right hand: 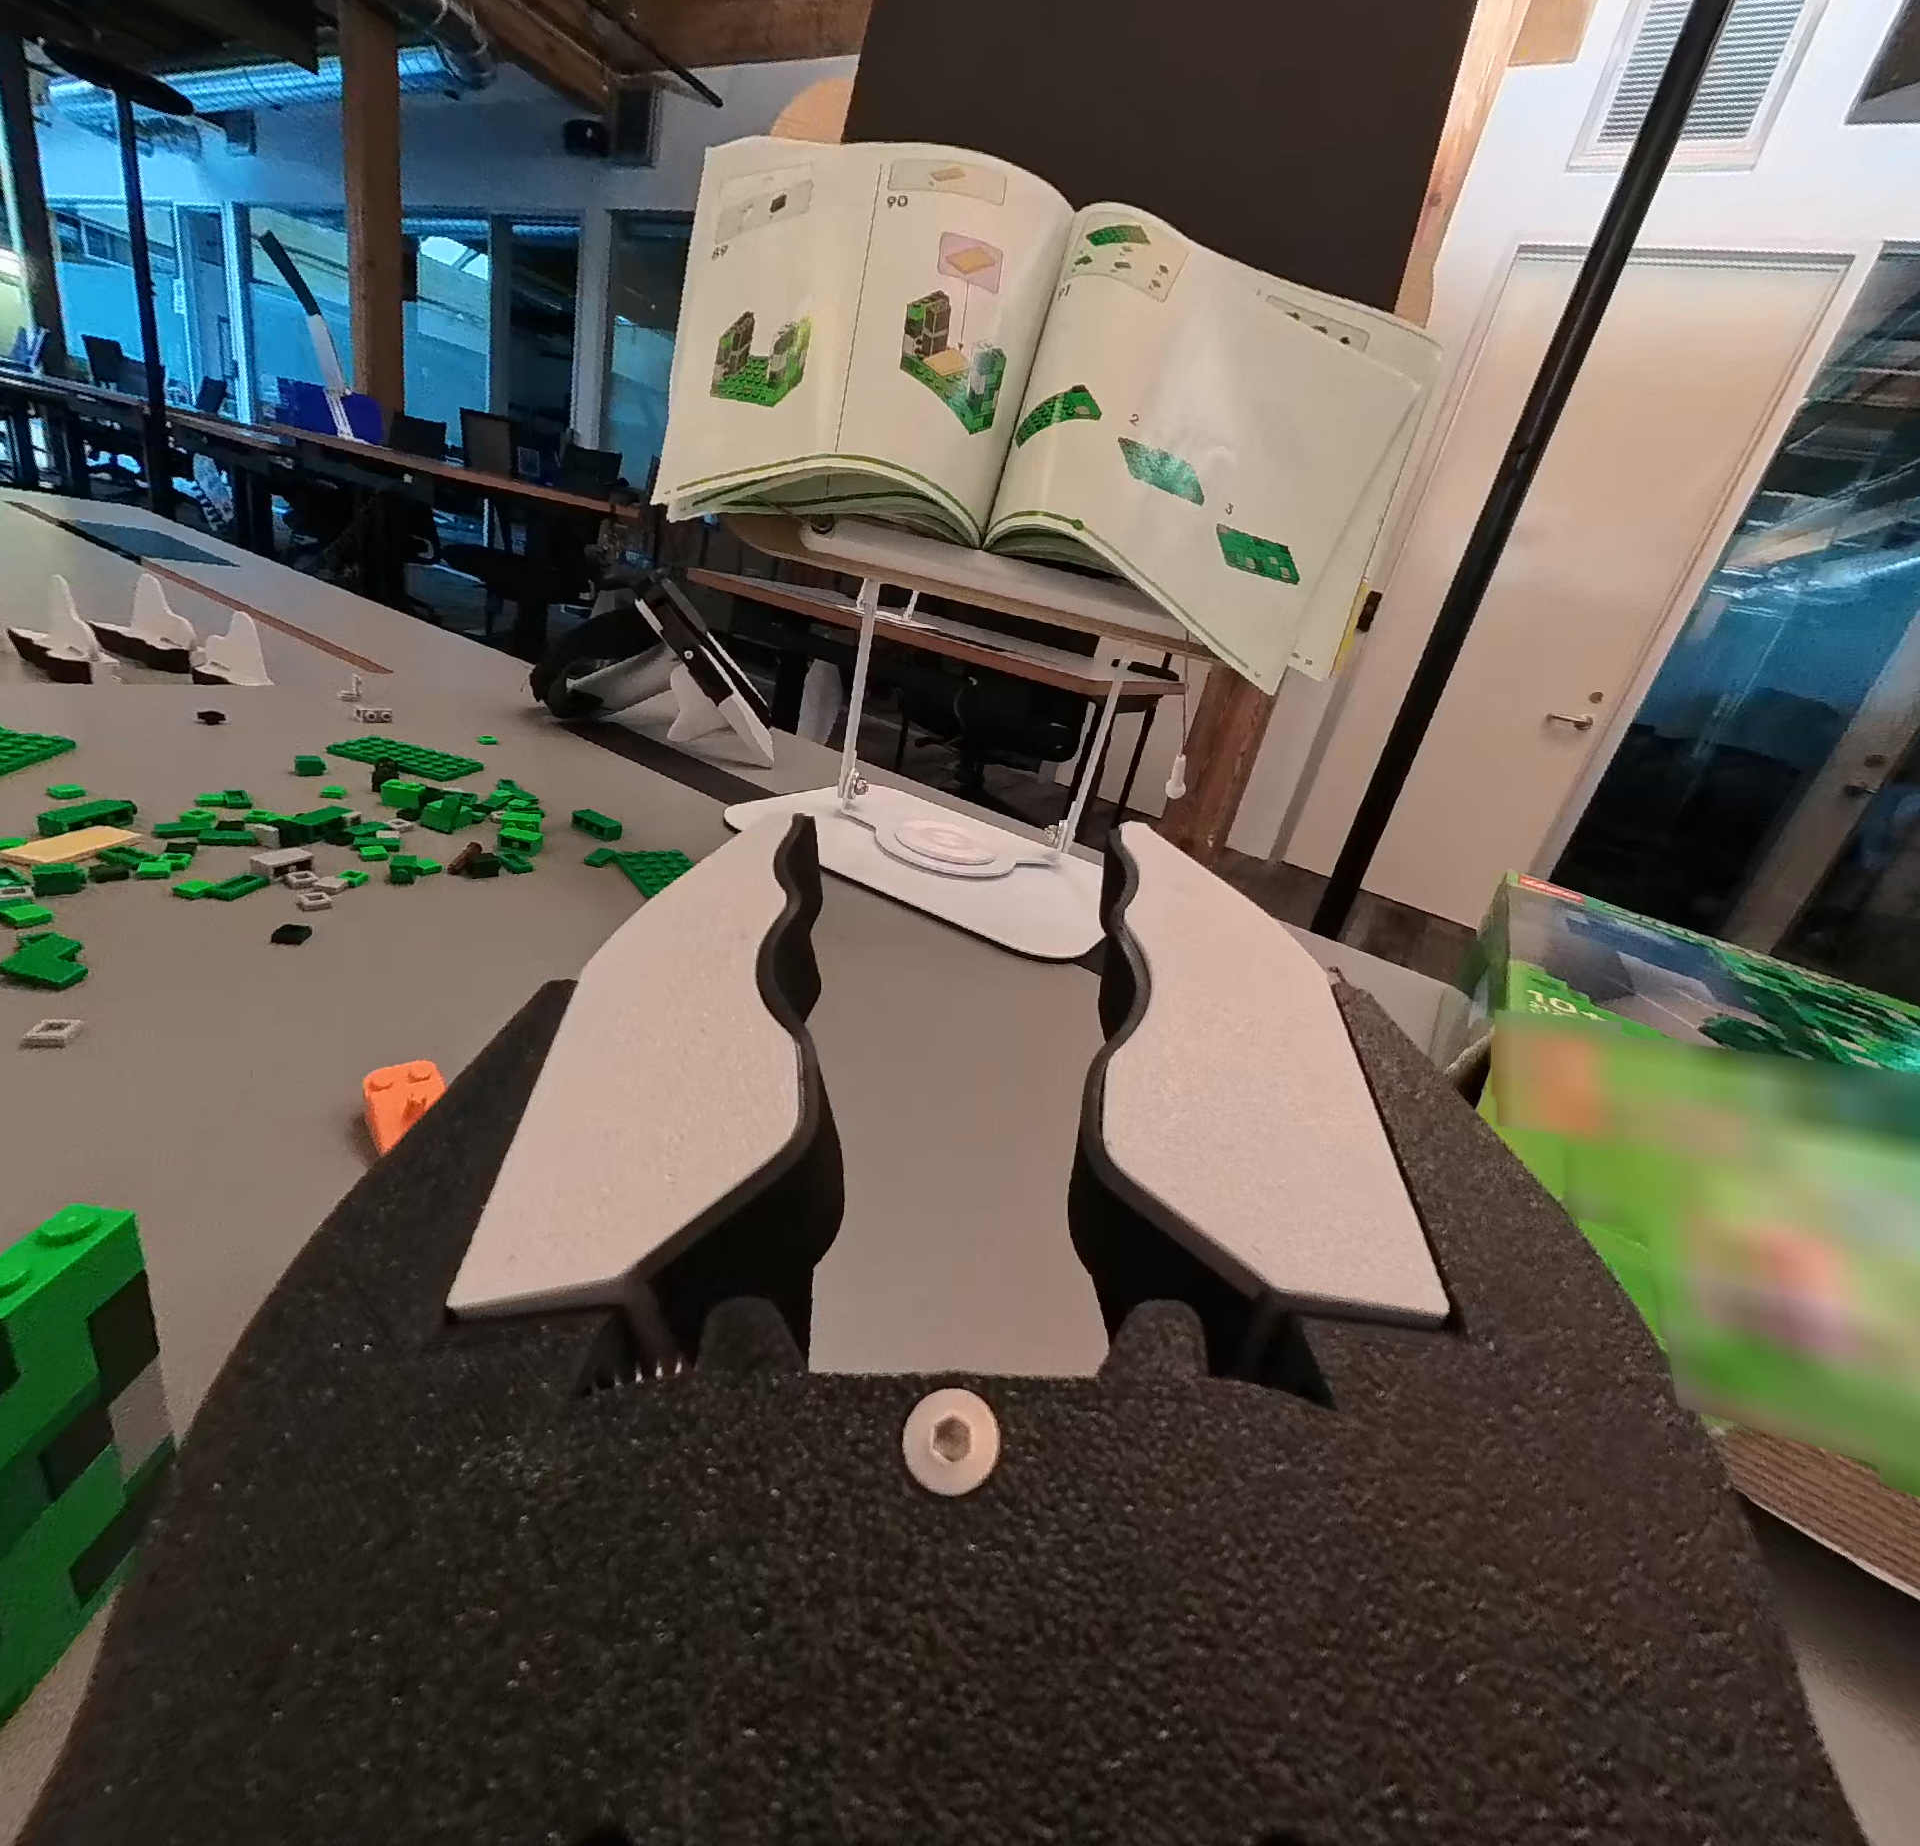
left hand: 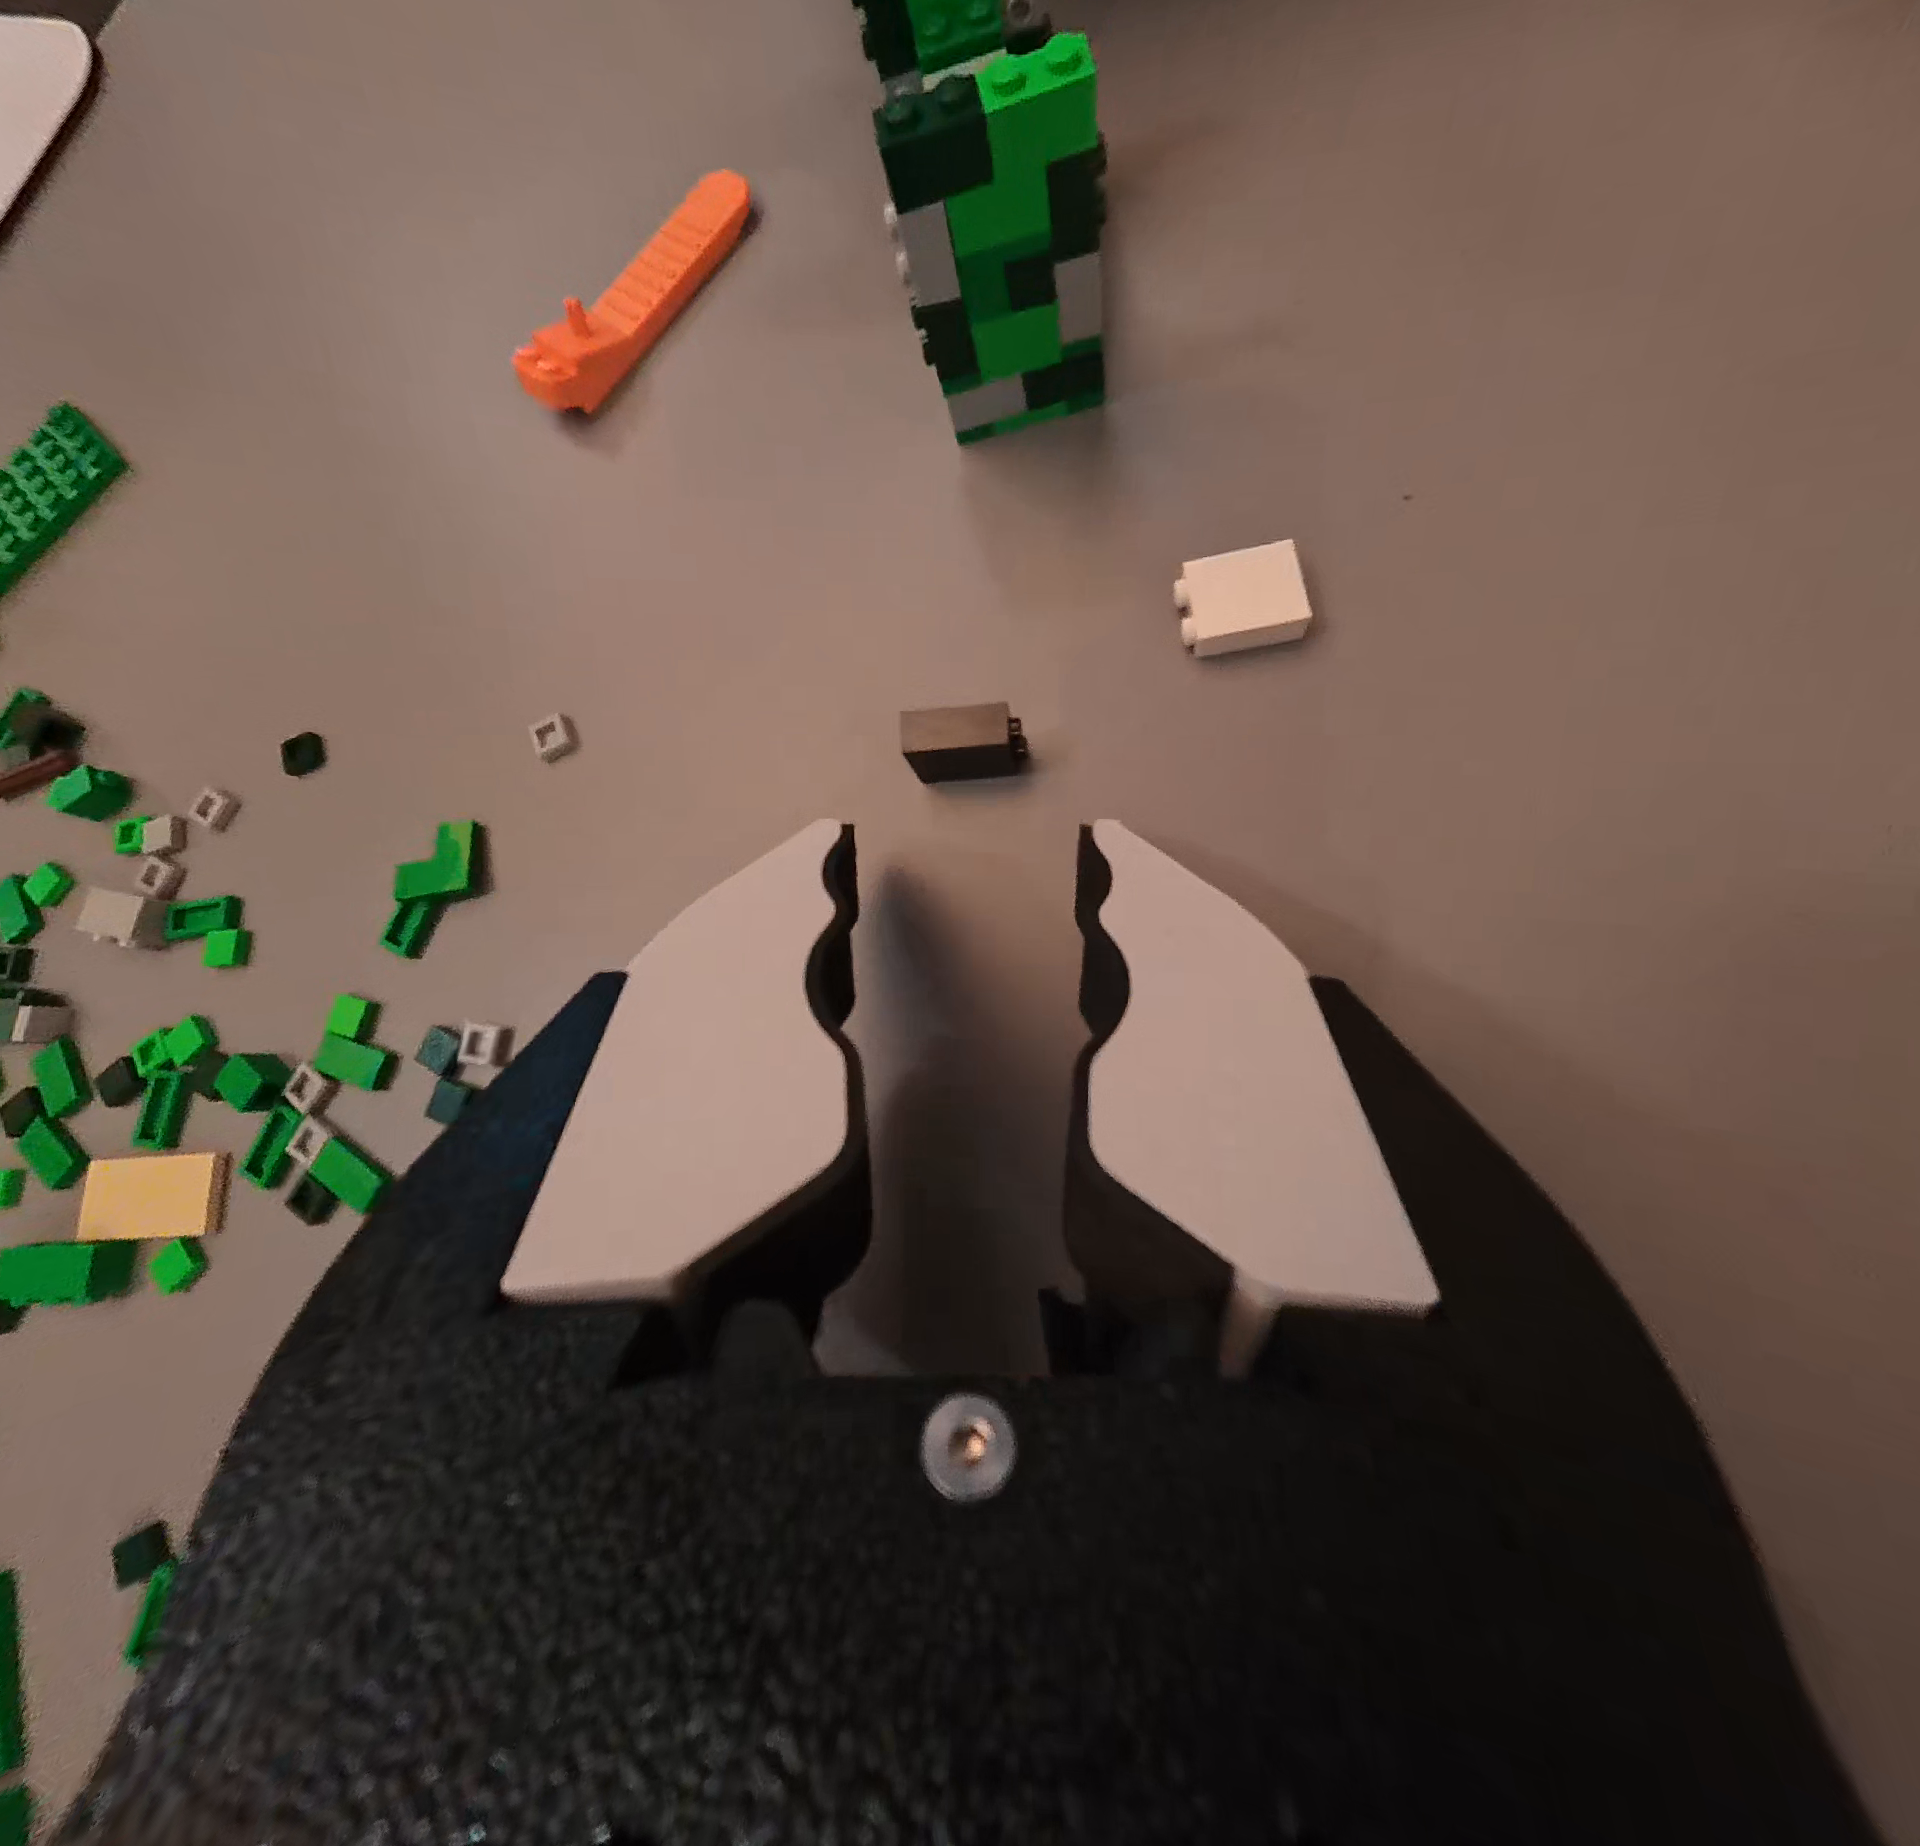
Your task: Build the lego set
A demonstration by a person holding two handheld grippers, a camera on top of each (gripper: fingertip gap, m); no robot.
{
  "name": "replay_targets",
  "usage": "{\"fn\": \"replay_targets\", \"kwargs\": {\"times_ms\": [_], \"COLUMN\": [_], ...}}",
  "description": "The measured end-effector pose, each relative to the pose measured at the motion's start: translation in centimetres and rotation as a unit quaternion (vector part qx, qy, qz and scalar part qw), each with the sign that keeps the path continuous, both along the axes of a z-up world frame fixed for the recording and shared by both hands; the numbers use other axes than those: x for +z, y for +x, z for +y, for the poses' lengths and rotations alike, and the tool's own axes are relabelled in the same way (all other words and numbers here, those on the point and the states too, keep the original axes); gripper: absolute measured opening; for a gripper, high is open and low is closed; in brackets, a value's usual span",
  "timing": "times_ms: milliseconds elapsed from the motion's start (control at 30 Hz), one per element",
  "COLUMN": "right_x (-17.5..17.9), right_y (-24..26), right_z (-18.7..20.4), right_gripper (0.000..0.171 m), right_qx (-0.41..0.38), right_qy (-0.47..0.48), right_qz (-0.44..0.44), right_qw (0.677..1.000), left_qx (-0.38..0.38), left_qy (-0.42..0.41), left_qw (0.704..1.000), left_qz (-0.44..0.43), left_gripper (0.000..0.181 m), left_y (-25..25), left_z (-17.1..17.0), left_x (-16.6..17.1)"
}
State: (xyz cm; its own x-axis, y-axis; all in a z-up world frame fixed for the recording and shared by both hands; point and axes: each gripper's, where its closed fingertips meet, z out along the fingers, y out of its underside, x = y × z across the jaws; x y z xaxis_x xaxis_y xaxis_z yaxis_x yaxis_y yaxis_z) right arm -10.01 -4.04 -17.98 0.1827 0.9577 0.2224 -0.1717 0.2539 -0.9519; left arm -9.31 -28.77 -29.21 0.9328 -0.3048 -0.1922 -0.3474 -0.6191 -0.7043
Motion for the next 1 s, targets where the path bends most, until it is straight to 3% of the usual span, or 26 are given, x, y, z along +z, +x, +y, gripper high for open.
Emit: {"fn": "replay_targets", "kwargs": {"times_ms": [200, 267, 333, 400, 467, 533, 600, 700, 800, 1000], "right_x": [0.0, 0.0, 0.0, 0.4, 1.1, 2.5, 3.1, 1.5, 0.0, -1.8], "right_y": [0.0, 0.0, 0.2, 0.3, 0.9, 2.6, 4.3, 5.3, 5.7, 5.3], "right_z": [-0.2, -0.3, -0.6, -2.6, -7.0, -12.4, -16.7, -19.7, -21.0, -21.5], "right_gripper": [0.051, 0.051, 0.05, 0.042, 0.027, 0.027, 0.029, 0.031, 0.033, 0.029], "right_qx": [0.003, 0.009, 0.021, 0.084, 0.211, 0.35, 0.434, 0.46, 0.469, 0.448], "right_qy": [0.005, -0.001, -0.013, -0.032, -0.078, -0.126, -0.133, -0.099, -0.087, -0.074], "right_qz": [-0.004, -0.005, -0.013, -0.047, -0.114, -0.17, -0.218, -0.283, -0.326, -0.361], "right_qw": [1.0, 1.0, 1.0, 0.995, 0.968, 0.913, 0.864, 0.836, 0.816, 0.814], "left_qx": [-0.013, -0.026, -0.038, -0.035, -0.046, -0.078, -0.099, -0.137, -0.142, -0.141], "left_qy": [0.006, 0.005, 0.008, 0.054, 0.162, 0.251, 0.281, 0.287, 0.276, 0.288], "left_qw": [1.0, 1.0, 0.999, 0.995, 0.972, 0.924, 0.873, 0.822, 0.818, 0.819], "left_qz": [-0.014, -0.009, 0.018, 0.075, 0.163, 0.278, 0.386, 0.472, 0.485, 0.476], "left_gripper": [0.039, 0.027, 0.023, 0.022, 0.022, 0.022, 0.022, 0.022, 0.022, 0.022], "left_y": [0.3, 0.6, 0.5, 0.0, 0.3, 1.7, 2.9, 4.5, 4.7, 5.2], "left_z": [1.6, 2.0, 2.1, 2.6, 3.3, 3.4, 3.5, 3.8, 4.4, 5.1], "left_x": [-0.2, -0.3, -0.2, 1.1, 4.4, 7.5, 9.2, 9.5, 9.2, 9.9]}}
